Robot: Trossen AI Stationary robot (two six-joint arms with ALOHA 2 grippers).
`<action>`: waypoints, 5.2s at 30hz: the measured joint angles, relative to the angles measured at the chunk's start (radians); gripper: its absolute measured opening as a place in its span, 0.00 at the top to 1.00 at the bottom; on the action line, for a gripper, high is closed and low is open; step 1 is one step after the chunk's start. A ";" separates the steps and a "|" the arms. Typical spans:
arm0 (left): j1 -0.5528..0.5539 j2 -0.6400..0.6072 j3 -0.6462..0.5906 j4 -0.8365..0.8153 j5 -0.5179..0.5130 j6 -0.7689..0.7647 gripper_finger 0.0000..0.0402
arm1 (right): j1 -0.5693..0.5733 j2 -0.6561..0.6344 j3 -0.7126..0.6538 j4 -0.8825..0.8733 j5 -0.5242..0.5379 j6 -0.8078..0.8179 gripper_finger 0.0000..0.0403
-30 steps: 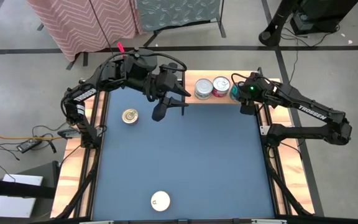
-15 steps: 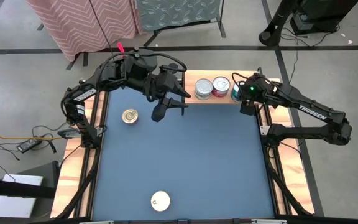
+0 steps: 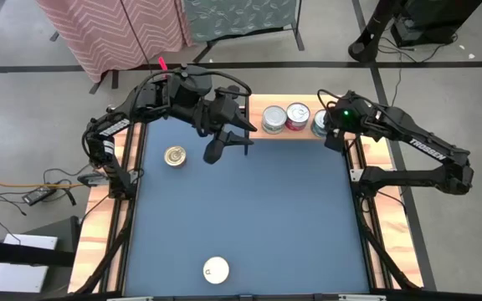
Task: Stack canned seafood by type on shelf
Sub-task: Stack the green-blue tuna can on top of the tuna can on the shelf, then adjust the stacked tuna cans on the shelf
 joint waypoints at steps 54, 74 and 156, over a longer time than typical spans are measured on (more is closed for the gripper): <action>-0.004 -0.252 0.000 -0.401 -0.204 0.182 0.98 | 0.405 0.071 0.213 0.385 -0.173 0.464 0.99; -0.004 -1.010 -0.682 -0.175 -0.327 -0.159 0.99 | 0.407 -0.476 0.048 0.283 -0.289 0.754 0.99; -0.004 -1.651 -2.048 1.187 -0.290 -0.568 0.99 | 0.660 0.671 0.231 0.816 0.393 0.496 0.99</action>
